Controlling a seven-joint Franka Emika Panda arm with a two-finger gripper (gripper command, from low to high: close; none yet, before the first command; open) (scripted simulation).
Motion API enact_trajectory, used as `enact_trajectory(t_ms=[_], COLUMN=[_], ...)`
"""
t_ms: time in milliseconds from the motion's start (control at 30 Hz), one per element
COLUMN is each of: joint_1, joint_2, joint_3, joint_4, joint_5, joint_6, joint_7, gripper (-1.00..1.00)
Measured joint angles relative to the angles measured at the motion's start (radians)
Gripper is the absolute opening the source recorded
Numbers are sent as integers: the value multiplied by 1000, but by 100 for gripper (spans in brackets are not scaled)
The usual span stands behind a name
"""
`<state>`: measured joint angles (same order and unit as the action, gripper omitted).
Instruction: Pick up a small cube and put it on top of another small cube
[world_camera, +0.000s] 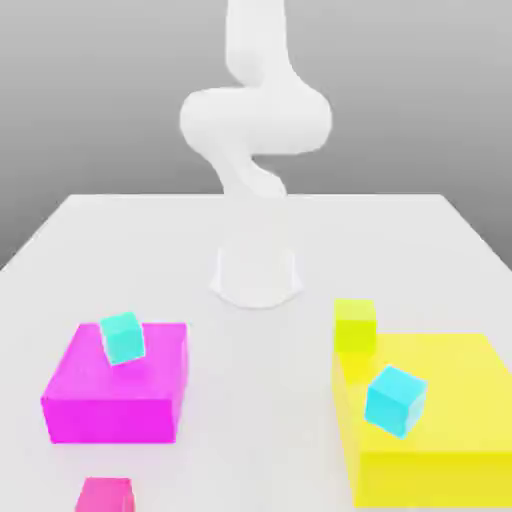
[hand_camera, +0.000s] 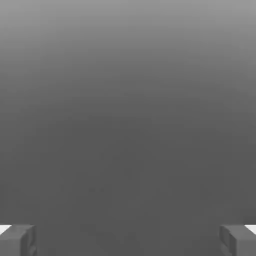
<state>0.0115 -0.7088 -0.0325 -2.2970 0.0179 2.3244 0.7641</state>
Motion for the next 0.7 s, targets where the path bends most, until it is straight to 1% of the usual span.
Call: enact_trajectory(t_ms=[400,700], joint_1=[40,1], joint_2=[441,767], joint_3=[-148,-195], joint_4=[15,26], joint_5=[108,187], joint_6=[115,201], joint_7=[-189,-329], gripper=[0,0])
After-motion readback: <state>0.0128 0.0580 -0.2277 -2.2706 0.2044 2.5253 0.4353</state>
